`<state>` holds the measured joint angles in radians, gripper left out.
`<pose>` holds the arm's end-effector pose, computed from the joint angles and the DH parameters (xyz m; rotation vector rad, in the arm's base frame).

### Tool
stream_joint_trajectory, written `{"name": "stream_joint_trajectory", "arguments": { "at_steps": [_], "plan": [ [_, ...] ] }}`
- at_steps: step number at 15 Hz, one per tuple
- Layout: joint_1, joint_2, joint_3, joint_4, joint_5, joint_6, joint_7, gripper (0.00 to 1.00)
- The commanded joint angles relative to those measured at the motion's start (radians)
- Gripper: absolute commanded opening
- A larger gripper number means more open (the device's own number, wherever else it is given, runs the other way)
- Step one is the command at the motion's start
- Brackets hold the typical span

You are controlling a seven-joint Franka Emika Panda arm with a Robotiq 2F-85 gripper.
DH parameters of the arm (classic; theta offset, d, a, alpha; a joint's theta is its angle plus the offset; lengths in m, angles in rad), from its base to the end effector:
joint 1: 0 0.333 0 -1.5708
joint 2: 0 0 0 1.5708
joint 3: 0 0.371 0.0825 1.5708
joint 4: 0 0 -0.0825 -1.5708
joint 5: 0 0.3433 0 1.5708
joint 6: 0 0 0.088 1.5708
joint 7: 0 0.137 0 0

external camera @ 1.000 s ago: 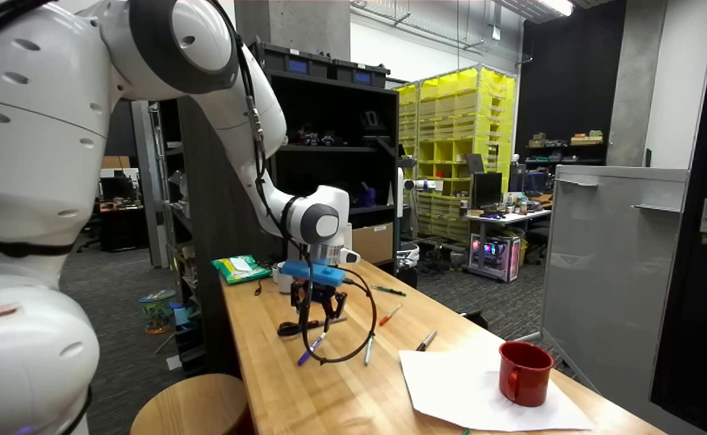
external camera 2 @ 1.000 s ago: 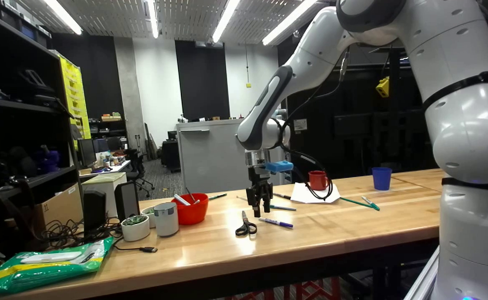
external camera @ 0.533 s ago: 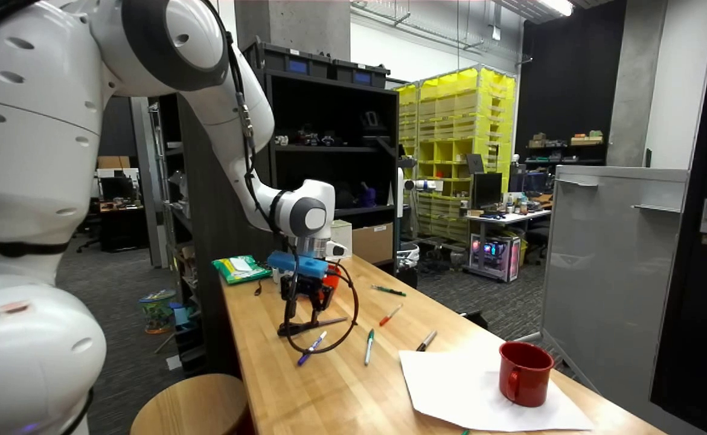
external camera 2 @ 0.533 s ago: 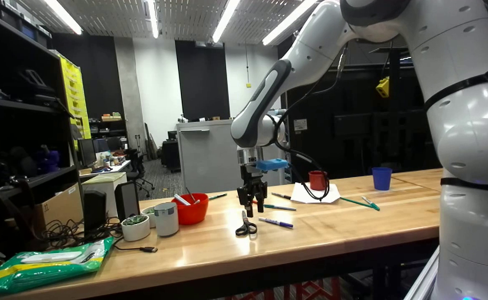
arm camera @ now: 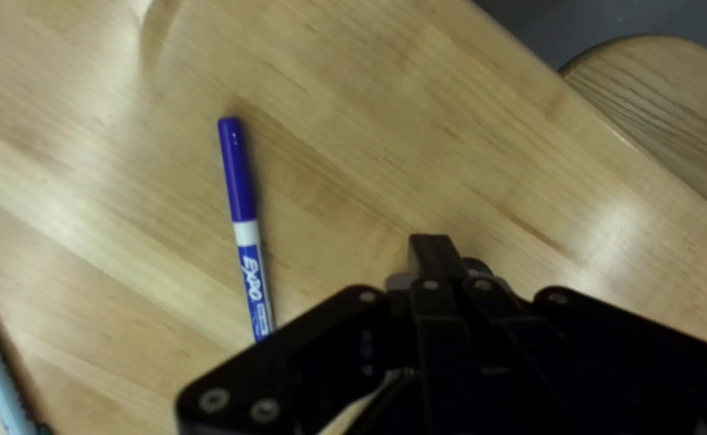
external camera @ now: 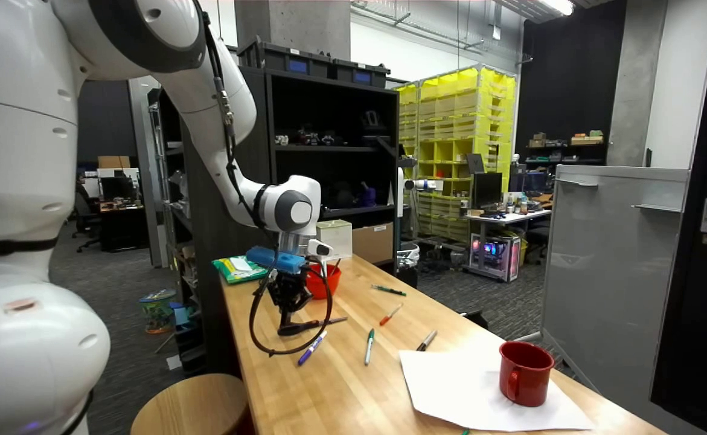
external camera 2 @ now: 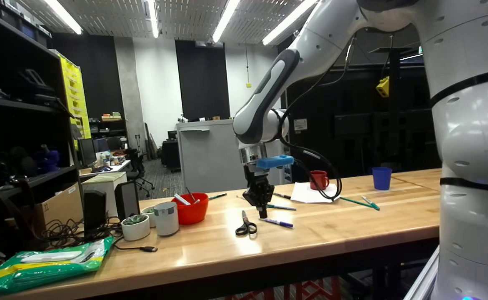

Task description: Remove one marker from the left red cup, then move it to the left

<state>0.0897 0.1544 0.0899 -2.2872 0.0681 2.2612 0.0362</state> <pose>0.4766 0.0895 0.3273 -3.0822 -0.1472 0.2873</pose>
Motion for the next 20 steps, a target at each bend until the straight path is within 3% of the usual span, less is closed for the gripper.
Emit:
{"name": "stream_joint_trajectory", "arguments": {
  "at_steps": [1,20],
  "plan": [
    [0.002,-0.052,-0.006,-0.074,-0.015,0.0,0.035,0.0],
    [-0.044,0.007,-0.043,-0.092,-0.01,0.074,-0.047,0.0]
  ]
}}
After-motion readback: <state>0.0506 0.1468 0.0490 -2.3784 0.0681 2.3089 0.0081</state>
